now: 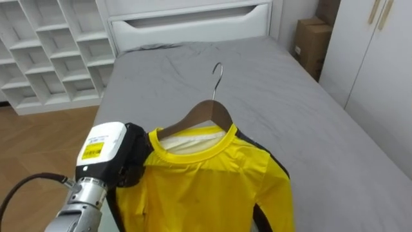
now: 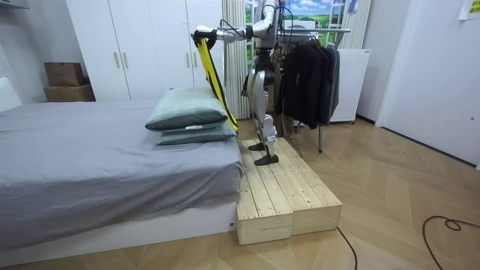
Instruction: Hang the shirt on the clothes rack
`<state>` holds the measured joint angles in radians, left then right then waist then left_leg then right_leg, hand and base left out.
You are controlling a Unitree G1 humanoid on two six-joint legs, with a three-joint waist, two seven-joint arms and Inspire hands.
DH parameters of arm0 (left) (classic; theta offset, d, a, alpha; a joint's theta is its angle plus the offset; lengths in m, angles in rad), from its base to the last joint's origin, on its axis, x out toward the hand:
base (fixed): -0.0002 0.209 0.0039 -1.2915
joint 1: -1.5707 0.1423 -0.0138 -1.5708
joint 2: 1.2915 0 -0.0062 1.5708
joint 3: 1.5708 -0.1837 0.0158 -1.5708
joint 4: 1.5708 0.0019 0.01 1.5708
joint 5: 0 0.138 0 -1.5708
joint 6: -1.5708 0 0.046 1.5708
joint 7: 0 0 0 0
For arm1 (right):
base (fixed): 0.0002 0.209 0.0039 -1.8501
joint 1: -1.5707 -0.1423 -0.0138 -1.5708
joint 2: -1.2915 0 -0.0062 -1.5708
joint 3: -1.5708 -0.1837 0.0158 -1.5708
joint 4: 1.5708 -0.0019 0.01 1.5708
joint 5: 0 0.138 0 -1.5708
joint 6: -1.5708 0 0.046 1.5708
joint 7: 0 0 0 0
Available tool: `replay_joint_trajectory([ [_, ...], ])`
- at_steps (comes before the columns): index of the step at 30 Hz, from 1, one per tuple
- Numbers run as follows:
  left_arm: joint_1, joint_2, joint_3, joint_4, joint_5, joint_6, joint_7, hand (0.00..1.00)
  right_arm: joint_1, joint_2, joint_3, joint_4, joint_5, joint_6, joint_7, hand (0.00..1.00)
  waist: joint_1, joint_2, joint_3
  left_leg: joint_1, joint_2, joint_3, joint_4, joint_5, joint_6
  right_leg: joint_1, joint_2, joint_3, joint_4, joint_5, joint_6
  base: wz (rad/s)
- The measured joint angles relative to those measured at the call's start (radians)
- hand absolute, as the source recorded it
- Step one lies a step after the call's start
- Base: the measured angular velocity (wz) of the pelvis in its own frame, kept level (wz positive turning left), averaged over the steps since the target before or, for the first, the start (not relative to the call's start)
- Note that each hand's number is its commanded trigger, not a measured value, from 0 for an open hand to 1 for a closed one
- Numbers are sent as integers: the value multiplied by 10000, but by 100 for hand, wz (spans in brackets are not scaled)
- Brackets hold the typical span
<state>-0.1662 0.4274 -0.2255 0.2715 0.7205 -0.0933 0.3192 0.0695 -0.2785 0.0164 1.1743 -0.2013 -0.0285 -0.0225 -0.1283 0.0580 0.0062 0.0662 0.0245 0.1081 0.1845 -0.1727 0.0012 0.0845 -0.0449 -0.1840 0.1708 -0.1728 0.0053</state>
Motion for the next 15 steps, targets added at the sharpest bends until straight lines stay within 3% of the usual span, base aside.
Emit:
replay_joint_trajectory([
  [9,35,1,86,-779,-58,-86,-40,100,18,82,-77,-2689,-1189,-168,-960,0,0,-28,-7,156,4,230,-74,0,0,24,12,198,18,13,13,-7],
  [15,212,-1,253,-1000,-71,-400,-83,100,20,85,-306,-4391,-2071,-660,-1438,0,12,-153,-59,348,5,297,-179,0,1,171,15,196,-22,91,13,-1],
])
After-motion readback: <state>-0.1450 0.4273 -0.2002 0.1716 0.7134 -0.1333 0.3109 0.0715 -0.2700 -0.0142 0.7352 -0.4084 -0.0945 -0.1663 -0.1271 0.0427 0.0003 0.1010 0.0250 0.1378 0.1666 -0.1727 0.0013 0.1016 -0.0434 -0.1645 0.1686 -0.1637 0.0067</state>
